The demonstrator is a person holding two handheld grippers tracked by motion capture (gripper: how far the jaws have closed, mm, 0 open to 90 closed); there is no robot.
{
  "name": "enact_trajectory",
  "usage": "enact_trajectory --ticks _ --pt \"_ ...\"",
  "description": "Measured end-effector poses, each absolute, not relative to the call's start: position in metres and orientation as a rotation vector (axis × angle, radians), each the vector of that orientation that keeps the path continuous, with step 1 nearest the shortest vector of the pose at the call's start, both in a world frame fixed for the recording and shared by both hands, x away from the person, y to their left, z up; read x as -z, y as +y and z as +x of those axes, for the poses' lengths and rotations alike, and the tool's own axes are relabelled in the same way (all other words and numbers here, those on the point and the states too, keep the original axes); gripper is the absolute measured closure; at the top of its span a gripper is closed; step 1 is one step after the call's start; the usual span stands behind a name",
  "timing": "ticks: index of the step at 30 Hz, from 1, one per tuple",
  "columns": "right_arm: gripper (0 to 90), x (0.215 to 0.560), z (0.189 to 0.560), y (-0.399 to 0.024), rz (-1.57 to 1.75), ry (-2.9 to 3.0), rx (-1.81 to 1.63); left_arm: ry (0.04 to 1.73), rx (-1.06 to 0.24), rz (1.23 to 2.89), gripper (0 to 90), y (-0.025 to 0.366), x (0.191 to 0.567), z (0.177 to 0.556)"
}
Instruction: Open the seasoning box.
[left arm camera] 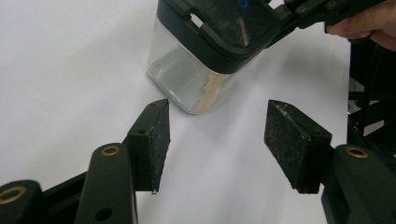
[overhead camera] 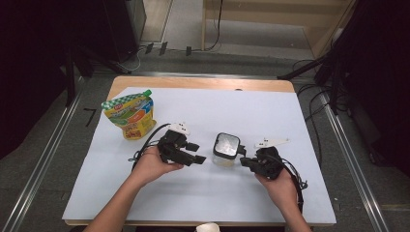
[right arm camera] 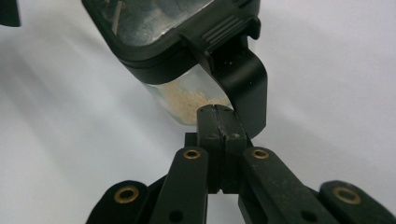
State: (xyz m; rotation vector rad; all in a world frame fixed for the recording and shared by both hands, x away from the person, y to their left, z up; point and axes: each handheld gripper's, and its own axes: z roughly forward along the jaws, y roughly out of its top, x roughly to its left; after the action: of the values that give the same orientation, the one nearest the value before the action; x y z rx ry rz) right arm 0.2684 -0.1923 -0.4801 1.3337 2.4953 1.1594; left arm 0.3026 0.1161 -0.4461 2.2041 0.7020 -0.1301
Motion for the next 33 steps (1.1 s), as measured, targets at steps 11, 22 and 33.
enact_trajectory --ticks 11,22,33 --pt "90.0 0.479 0.281 -0.206 1.363 2.482 -1.137 0.669 0.180 2.190 35.3 0.108 0.447 0.304" --pt "90.0 0.477 0.290 -0.218 1.391 2.431 -1.153 0.638 0.115 2.223 30.0 0.094 0.450 0.307" --pt "90.0 0.474 0.292 -0.218 1.385 2.422 -1.156 0.613 0.114 2.239 26.5 0.082 0.455 0.326"
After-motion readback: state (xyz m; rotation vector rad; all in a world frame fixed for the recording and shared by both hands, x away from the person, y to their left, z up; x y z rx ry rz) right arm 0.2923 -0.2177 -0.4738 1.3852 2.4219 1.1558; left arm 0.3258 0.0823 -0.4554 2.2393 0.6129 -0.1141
